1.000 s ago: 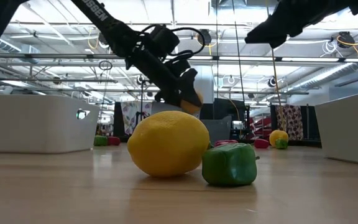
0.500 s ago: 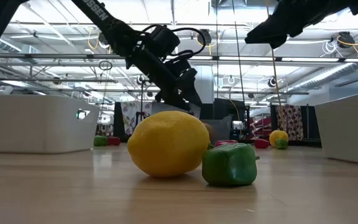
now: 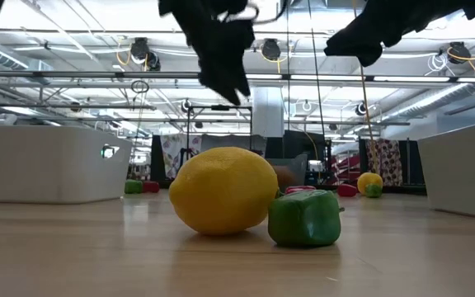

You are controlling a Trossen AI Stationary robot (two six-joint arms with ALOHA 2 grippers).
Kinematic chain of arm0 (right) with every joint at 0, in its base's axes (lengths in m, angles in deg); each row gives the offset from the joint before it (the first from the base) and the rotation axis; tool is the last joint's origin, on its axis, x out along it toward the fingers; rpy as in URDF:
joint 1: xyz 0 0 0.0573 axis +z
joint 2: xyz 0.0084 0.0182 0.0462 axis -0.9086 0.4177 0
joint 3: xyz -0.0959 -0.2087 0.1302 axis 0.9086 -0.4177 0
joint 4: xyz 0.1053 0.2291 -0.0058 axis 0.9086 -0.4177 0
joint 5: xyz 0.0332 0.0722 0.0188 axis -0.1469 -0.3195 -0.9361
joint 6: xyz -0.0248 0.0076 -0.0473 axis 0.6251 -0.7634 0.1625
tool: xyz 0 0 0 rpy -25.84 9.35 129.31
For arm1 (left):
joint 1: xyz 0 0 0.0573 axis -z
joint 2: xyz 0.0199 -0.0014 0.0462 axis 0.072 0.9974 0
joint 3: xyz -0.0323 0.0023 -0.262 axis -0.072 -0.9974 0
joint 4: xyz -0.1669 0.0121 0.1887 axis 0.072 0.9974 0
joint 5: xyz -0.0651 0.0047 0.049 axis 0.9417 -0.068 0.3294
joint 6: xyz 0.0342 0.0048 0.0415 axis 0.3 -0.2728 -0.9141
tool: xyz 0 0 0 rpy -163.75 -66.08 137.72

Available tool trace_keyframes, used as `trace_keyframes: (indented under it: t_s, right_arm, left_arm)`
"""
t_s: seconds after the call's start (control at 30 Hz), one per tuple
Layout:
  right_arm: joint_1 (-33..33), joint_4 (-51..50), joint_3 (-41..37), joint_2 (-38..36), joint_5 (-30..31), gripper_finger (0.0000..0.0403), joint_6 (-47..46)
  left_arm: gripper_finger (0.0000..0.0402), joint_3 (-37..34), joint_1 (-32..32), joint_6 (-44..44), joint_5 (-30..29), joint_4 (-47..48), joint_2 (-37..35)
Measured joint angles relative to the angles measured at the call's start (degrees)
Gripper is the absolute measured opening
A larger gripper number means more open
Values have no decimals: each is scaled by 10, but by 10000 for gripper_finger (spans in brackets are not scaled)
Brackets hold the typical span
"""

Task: Sort produce into baskets
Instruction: Put the yellow lemon into the black bin

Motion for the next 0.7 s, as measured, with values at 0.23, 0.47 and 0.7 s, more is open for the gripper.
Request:
trace_keyframes:
  t_s: [0.23, 0.47, 0.7]
  right_arm:
    - [0, -3, 0, 0, -2, 106, -29]
    - [0, 0, 0, 0, -2, 106, -54]
    - [0, 11, 0, 0, -1, 106, -52]
  left_arm:
    - [313, 0, 158, 76, 20, 79, -25]
    - [312, 0, 308, 169, 23, 144, -23]
    - [312, -4, 412, 302, 23, 220, -23]
